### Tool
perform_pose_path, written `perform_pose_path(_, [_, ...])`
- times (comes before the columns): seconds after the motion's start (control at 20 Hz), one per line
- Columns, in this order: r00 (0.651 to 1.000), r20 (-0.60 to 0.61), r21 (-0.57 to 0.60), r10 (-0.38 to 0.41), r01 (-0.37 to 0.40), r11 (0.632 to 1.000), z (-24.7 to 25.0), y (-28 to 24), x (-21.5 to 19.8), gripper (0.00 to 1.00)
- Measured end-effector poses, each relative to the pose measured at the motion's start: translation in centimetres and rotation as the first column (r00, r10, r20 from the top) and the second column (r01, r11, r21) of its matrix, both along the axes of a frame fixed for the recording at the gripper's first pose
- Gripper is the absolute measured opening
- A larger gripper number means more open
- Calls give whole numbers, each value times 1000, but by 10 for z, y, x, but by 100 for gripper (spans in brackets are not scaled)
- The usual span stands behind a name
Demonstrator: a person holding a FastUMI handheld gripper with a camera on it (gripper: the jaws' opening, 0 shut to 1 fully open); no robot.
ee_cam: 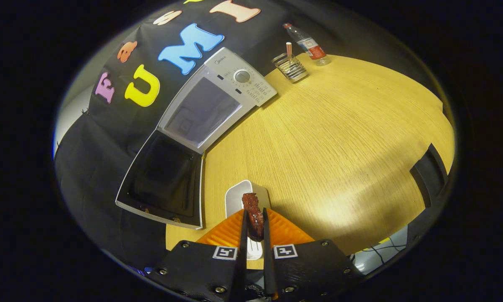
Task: Open the microwave, put the food inside, and close the microwave door.
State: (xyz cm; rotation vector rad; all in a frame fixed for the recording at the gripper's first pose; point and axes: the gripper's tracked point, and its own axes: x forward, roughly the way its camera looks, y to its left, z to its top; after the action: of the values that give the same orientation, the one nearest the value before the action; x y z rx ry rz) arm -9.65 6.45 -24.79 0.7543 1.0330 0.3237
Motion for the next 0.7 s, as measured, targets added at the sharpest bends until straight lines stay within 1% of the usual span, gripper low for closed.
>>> perform_pose_path(0.05, [1000,9,3,17,-17,1000,2,1,-1,17])
perform_pose_path(0.1, [1000,26,-3,7,-7,1000,2,-2,3,17])
perform_pose_path(0.15, [999,32,-16,-25,26,1000,10,-11,4,4])
perform_pose_path(0.2, [999,36,-17,-32,32,999,8,-7,6,3])
perform_pose_path(0.35, [999,39,-2,-7,7,1000,19,-7,6,3])
perform_pose_path(0.5, [998,68,11,-18,17,1000,38,-7,12,4])
perform_pose_path(0.7, [992,116,71,-40,32,997,73,1,26,4])
